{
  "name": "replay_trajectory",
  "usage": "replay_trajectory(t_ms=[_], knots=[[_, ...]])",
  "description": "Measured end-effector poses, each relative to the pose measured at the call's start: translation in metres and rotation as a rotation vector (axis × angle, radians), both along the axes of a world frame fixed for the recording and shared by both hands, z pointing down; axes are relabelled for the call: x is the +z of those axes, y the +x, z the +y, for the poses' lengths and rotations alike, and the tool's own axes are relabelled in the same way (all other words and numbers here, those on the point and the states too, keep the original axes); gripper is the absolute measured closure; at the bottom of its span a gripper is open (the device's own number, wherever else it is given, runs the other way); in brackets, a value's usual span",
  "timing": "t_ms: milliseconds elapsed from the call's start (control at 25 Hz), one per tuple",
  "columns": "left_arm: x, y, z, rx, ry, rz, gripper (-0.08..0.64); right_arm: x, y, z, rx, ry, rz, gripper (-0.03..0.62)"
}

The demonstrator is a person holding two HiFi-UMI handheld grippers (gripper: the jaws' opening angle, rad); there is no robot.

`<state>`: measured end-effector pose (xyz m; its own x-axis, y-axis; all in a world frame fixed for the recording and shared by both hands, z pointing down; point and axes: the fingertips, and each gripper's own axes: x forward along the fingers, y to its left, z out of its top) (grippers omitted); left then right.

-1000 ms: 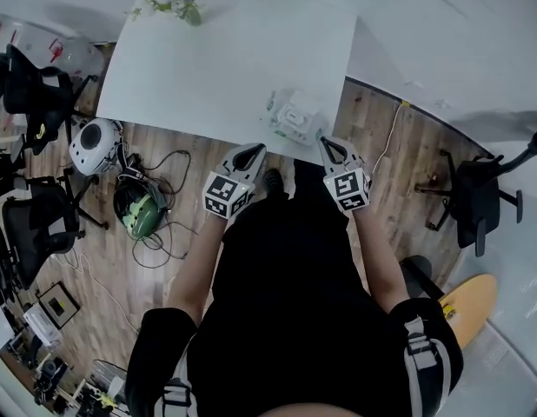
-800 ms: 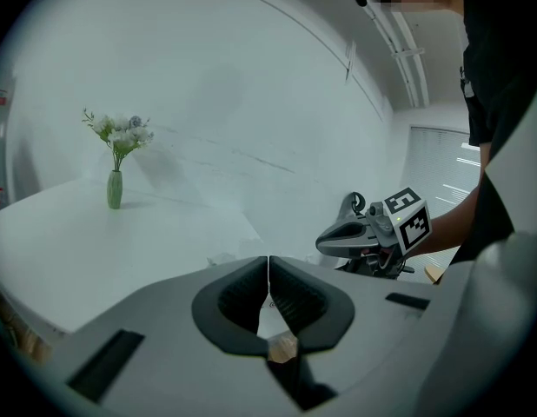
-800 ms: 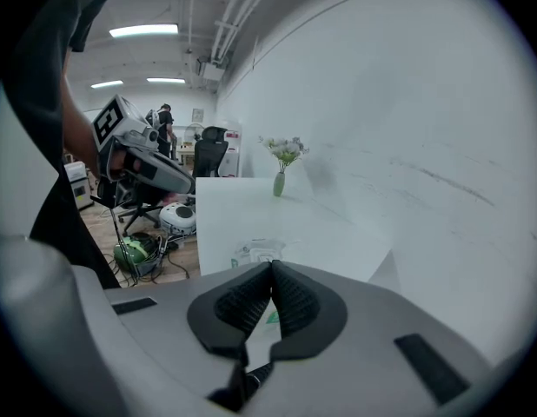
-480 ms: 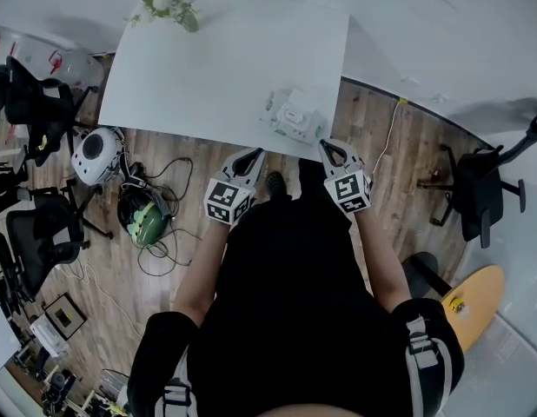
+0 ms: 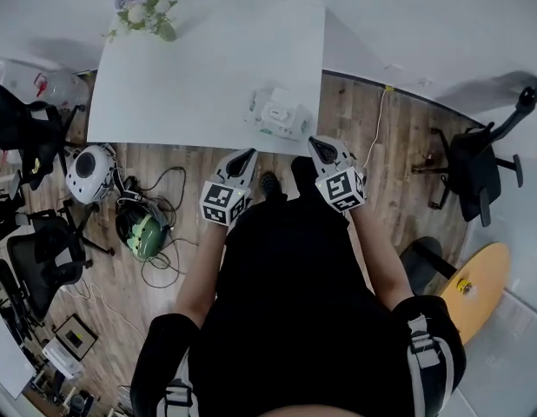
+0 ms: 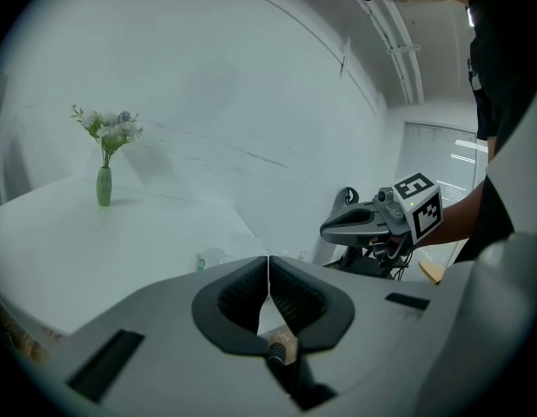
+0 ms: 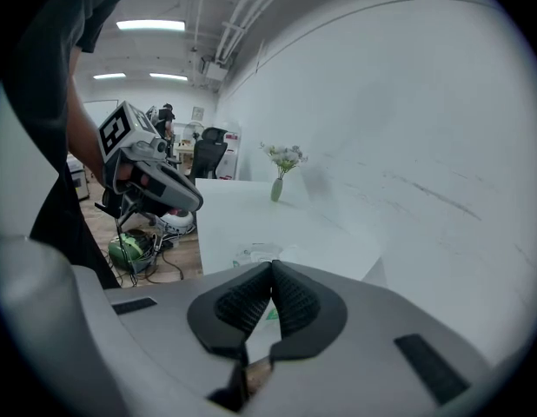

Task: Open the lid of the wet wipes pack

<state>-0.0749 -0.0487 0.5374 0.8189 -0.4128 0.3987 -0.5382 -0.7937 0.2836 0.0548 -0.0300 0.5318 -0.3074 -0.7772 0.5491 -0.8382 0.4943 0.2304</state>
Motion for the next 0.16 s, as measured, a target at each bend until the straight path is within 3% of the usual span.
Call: replay_trajectory(t_ms=[160], knots=[[0.0005, 0.0125, 0.0065, 0.018, 0.003, 0.006, 0.535, 0.0001, 0.004, 0.0072, 0.003, 0.005, 0.002, 0.577]])
